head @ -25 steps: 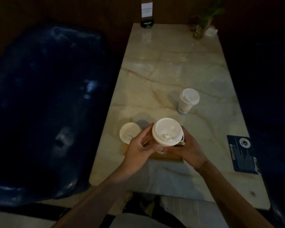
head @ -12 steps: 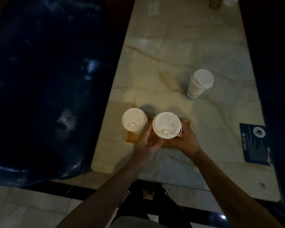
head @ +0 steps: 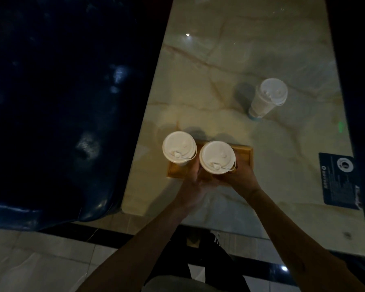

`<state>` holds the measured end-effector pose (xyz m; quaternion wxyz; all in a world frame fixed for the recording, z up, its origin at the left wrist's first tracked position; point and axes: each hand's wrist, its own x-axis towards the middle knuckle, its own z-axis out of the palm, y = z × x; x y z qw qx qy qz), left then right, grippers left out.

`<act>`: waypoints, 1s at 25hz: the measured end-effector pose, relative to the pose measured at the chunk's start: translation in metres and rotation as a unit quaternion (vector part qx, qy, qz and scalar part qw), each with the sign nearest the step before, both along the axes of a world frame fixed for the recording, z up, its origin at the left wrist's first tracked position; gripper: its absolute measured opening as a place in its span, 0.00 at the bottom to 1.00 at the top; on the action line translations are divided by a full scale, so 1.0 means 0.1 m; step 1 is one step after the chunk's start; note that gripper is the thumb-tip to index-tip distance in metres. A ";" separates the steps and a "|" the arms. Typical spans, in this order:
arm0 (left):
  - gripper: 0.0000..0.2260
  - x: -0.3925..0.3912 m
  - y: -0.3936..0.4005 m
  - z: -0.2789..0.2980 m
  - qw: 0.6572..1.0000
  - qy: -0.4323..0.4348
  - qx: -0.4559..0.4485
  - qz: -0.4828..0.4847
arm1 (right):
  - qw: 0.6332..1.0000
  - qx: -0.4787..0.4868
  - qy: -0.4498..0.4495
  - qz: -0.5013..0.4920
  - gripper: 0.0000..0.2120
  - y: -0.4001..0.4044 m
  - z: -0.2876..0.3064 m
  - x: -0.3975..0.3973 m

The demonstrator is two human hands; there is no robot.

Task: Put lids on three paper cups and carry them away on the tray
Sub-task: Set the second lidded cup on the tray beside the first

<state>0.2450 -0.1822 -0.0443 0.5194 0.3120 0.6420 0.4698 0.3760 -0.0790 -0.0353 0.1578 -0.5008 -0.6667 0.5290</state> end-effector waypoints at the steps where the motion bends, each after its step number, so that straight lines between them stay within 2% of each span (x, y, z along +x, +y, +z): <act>1: 0.39 -0.01 0.01 -0.02 1.000 0.009 0.003 -0.001 | 1.000 0.003 0.006 0.001 0.39 0.00 0.00 -0.01; 5: 0.40 0.00 0.05 -0.09 1.000 0.018 0.016 0.004 | 0.999 -0.007 0.038 -0.002 0.36 0.03 0.01 -0.03; 12: 0.40 0.00 0.09 -0.10 1.000 -0.019 0.019 0.007 | 0.998 -0.018 0.062 0.015 0.38 0.08 0.03 -0.06; 25: 0.40 -0.02 0.08 -0.10 1.000 -0.004 0.022 0.009 | 0.998 -0.012 0.066 0.019 0.37 0.07 -0.03 -0.10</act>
